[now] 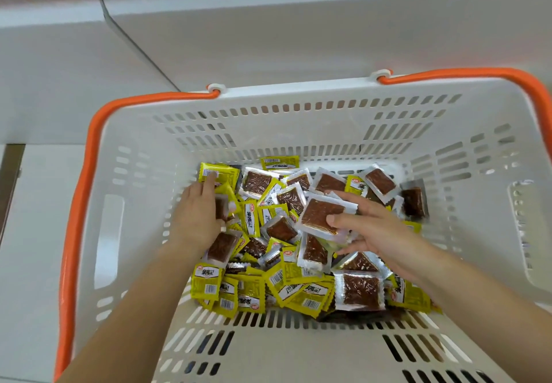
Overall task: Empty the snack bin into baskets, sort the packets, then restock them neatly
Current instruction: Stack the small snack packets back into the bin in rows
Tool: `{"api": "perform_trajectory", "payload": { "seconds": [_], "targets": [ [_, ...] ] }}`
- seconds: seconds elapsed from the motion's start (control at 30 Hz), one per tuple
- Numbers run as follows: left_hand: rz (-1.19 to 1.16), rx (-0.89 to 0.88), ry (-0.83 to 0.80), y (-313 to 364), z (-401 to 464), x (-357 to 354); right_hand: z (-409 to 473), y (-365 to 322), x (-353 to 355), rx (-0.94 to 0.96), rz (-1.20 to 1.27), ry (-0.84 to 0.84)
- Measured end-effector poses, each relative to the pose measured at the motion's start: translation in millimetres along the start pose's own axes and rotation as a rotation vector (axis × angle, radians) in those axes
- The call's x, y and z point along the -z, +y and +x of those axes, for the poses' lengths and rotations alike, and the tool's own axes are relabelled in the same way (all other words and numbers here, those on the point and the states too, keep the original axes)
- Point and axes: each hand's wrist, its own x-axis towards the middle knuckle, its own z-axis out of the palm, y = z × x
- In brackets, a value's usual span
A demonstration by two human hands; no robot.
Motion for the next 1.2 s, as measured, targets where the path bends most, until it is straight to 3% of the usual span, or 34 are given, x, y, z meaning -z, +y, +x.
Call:
{"api": "perform_trajectory", "payload": {
  "seconds": [0.1,0.23,0.3,0.37,0.47,0.53,0.63,0.73,0.83,0.9,0.97,1.1,1.2],
  "targets": [
    [0.047,0.002,0.028,3,-1,2,1,2,1,0.004,-0.031,0.019],
    [-0.305,-0.048,0.159,23,-17,22,0,3,-1,0.043,-0.144,0.018],
    [-0.499,-0.16,0.21,44,-34,36,0,5,-1,0.052,-0.116,0.01],
    [-0.59,-0.38,0.266,66,-55,48,1,4,-2,0.05,-0.055,0.003],
    [-0.367,-0.71,0.383,84,-76,44,1,2,-1,0.037,0.134,-0.01],
    [-0.248,-0.782,0.353,87,-80,39,2,2,1,0.046,0.257,-0.024],
    [-0.192,-0.832,0.298,89,-80,37,1,4,3,0.093,0.204,-0.053],
    [-0.345,-0.738,0.304,89,-82,41,3,5,4,0.118,0.228,-0.012],
    [-0.872,-0.344,0.29,92,-85,54,7,4,6,0.142,0.201,0.102],
    [-1.259,-0.107,0.066,96,-80,60,6,3,4,0.172,0.094,0.119],
    [-1.274,-0.054,-0.129,102,-74,59,3,3,1,0.176,0.041,0.087],
    [-1.094,-0.06,-0.121,117,-70,51,0,8,-4,0.157,-0.075,0.017],
    [-1.147,-0.061,-0.326,119,-69,44,0,10,-7,0.164,-0.075,-0.08]
  ]
}}
